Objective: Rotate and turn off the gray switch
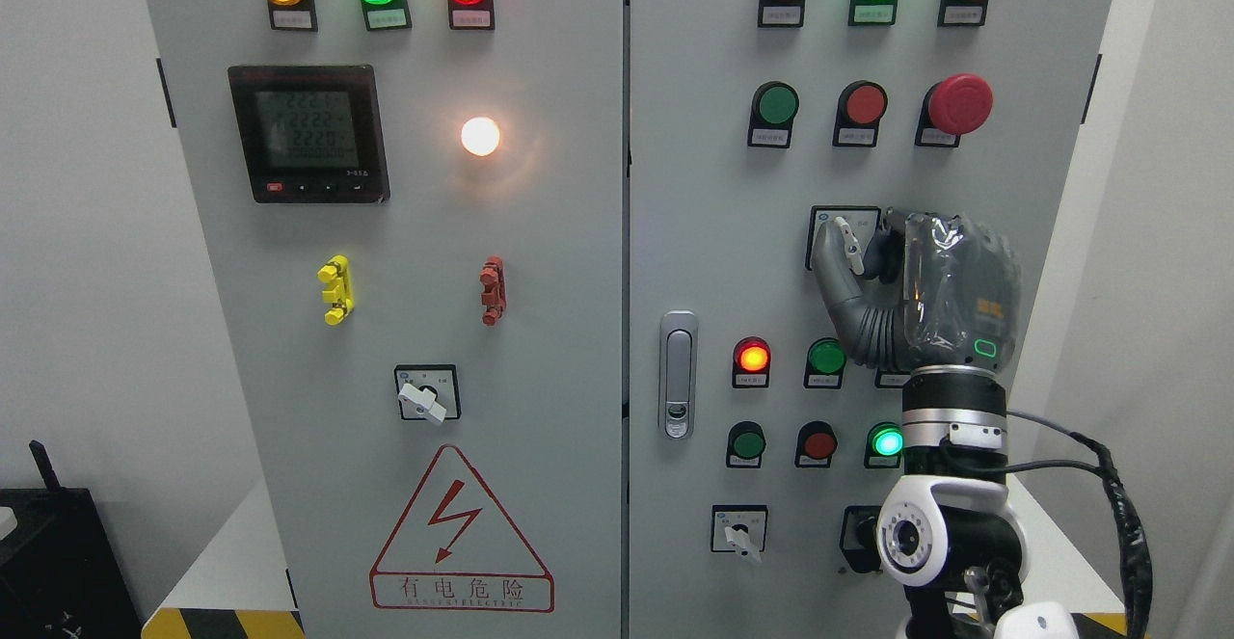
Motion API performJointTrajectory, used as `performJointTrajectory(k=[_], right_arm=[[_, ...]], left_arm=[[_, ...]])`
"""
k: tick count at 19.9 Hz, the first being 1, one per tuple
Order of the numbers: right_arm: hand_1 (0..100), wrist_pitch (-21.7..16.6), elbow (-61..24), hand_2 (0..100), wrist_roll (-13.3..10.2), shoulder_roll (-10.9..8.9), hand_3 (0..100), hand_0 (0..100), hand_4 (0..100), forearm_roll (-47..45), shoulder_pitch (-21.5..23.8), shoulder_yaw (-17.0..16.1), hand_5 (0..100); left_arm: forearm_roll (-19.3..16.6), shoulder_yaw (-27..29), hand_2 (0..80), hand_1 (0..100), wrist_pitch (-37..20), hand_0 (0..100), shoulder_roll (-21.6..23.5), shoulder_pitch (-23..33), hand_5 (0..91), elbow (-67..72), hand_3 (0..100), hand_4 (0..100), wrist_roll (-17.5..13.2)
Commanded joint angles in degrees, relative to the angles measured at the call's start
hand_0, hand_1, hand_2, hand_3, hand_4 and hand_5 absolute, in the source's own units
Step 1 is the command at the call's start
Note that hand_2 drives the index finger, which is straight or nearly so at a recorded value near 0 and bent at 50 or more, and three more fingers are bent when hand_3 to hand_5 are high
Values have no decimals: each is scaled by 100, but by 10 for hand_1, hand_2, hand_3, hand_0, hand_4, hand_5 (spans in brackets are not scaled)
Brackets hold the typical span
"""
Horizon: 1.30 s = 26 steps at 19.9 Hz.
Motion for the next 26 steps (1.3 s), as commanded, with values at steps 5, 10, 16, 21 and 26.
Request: performJointTrajectory(k=[5, 10, 16, 21, 26], right_arm=[[200, -2, 29, 793, 37, 13, 919, 533, 818, -9, -32, 0, 912], [198, 7, 29, 803, 37, 31, 923, 533, 820, -17, -33, 0, 913], [200, 7, 46, 817, 28, 49, 939, 535, 828, -17, -41, 9, 917], [214, 16, 46, 825, 20, 49, 946, 539, 837, -17, -41, 9, 927], [219, 7, 55, 833, 20, 49, 963, 552, 848, -35, -50, 9, 944]], left_arm=[[0, 185, 0, 389, 0, 120, 0, 0, 0, 0, 0, 0, 2], [0, 185, 0, 389, 0, 120, 0, 0, 0, 0, 0, 0, 2], [0, 185, 0, 389, 0, 120, 0, 0, 0, 0, 0, 0, 2], [0, 185, 0, 389, 0, 120, 0, 0, 0, 0, 0, 0, 2], [0, 185, 0, 389, 0, 120, 8, 0, 0, 0, 0, 0, 2]])
